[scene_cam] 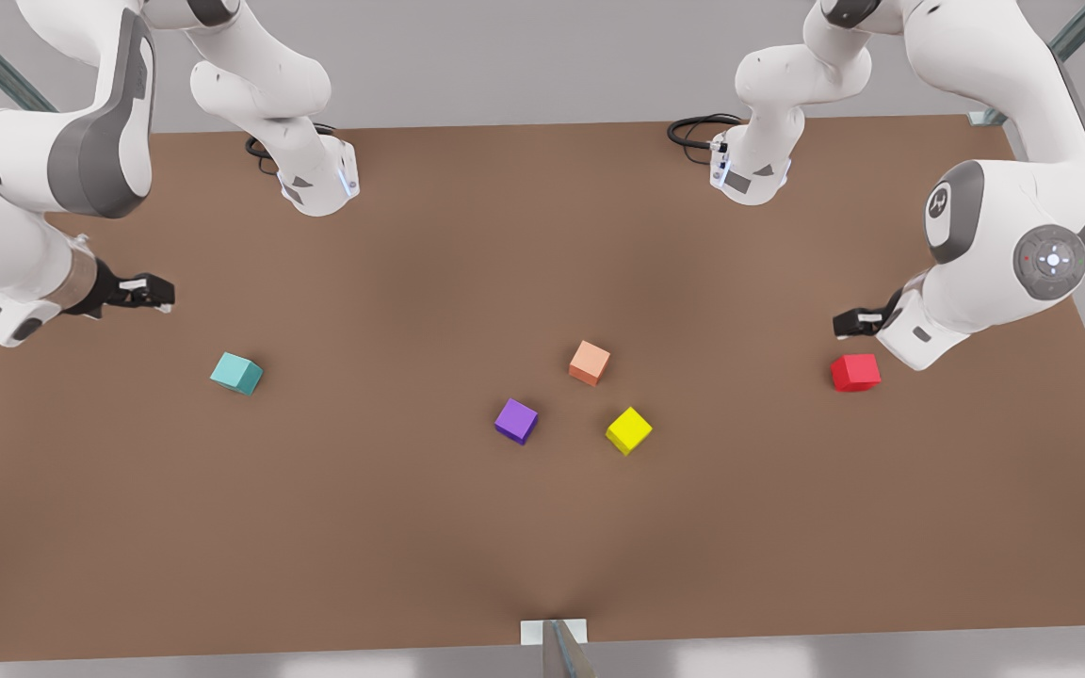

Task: Pick up red wooden cube and pass to hand red wooden cube and place in blue wooden cube

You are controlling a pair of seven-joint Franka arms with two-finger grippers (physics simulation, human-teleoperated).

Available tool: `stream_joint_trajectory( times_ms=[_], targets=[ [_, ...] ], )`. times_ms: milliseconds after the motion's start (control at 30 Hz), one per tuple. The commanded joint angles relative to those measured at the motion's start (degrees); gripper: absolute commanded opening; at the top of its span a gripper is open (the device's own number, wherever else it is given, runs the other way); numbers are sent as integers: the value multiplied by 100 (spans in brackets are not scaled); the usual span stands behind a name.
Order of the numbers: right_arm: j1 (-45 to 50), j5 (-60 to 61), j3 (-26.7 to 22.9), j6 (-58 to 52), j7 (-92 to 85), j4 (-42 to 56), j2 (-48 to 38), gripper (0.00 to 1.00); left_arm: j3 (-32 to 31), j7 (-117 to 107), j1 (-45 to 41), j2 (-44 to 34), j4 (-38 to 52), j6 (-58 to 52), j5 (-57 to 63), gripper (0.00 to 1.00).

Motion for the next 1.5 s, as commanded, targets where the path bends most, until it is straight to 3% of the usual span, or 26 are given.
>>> stream_joint_trajectory(
  times_ms=[0,33,67,167,367,667,1300,1333,1367,1467],
  targets=[
    [-1,-49,-8,320,-48,-10,-8,100,-2,-83,3,-11,6,242,-36,100],
    [-1,-49,-8,320,-48,-1,1,100,-2,-83,3,7,6,250,-36,100],
    [-10,-14,-8,303,-66,-10,19,100,401,-66,3,261,-29,416,-53,100],
    [8,-14,-16,391,-22,-19,151,100,1228,884,20,885,-724,2017,-89,100],
    [60,12,1,478,-31,-72,177,100,1712,1727,56,868,-2657,4355,-89,100],
    [52,48,10,461,-66,-195,177,100,1712,3423,47,903,-3378,4759,-80,100],
    [52,48,10,470,-66,-283,186,100,1712,3485,214,1818,-3369,5137,-300,100],
    [52,48,10,470,-66,-283,186,100,1712,3485,223,1818,-3369,5155,-300,78],
    [52,48,10,470,-66,-283,186,100,1712,3485,223,1809,-3369,5155,-300,68],
    [52,56,10,470,-75,-283,186,100,1703,3477,223,1765,-3334,5129,-308,66]
  ],
)
